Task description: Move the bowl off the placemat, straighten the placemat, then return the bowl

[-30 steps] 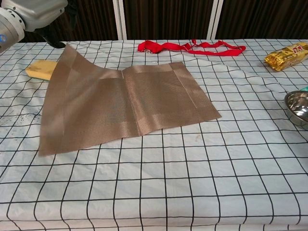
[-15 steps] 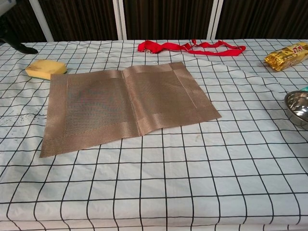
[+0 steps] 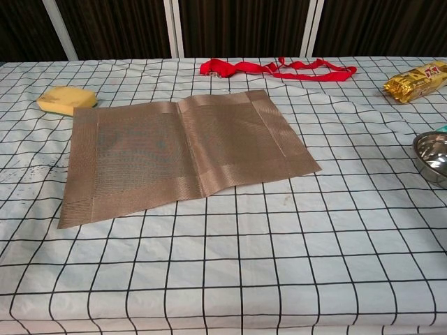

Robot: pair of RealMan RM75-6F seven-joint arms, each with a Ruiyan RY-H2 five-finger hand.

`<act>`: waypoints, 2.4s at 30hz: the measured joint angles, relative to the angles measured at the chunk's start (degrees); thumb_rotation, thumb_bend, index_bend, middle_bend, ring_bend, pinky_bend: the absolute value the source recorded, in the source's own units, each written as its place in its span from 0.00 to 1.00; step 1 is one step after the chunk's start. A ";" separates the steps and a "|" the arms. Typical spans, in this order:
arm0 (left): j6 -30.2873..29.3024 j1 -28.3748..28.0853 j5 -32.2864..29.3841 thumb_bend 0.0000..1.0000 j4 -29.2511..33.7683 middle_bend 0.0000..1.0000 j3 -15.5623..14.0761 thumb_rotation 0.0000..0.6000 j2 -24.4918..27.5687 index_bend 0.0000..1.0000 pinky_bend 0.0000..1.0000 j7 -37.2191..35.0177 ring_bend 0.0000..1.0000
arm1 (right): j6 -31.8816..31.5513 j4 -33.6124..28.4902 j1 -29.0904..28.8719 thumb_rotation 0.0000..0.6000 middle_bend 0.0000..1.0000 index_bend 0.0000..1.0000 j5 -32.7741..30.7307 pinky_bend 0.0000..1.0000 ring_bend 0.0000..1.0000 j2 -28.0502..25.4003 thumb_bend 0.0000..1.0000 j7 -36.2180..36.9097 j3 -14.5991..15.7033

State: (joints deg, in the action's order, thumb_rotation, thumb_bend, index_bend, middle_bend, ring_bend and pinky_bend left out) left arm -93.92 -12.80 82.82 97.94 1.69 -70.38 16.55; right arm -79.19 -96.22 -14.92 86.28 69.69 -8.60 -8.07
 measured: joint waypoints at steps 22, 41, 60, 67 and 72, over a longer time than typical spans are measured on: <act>-0.47 3.18 2.17 0.04 -7.97 0.00 1.59 1.00 -2.48 0.04 0.00 -9.31 0.00 | 15.76 6.15 -14.97 1.00 0.08 0.28 -4.50 0.17 0.06 12.17 0.05 -20.26 -3.00; 0.52 2.75 1.82 0.04 -11.78 0.00 4.25 1.00 -4.51 0.04 0.00 -9.84 0.00 | 22.08 16.58 -22.23 1.00 0.08 0.25 -11.81 0.17 0.06 23.82 0.01 -22.93 -4.76; 2.42 2.71 0.63 0.04 -12.23 0.00 5.52 1.00 -5.03 0.04 0.00 -9.01 0.00 | 25.83 27.20 -26.39 1.00 0.08 0.25 -16.96 0.17 0.06 29.25 0.01 -21.56 -4.89; 2.76 2.78 0.44 0.04 -12.27 0.00 5.84 1.00 -5.08 0.04 0.00 -9.15 0.00 | 26.74 28.86 -26.97 1.00 0.08 0.25 -17.96 0.17 0.06 30.04 0.01 -20.67 -4.20; 3.00 2.83 0.40 0.04 -12.23 0.00 6.02 1.00 -5.04 0.04 0.00 -9.33 0.00 | 27.30 29.45 -27.21 1.00 0.08 0.25 -18.81 0.17 0.06 30.41 0.01 -20.54 -3.57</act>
State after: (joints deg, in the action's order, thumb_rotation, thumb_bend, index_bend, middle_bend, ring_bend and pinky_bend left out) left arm -90.92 -9.97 83.22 85.71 7.71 -75.42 7.22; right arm -51.89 -66.77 -42.13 67.47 100.09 -29.14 -11.64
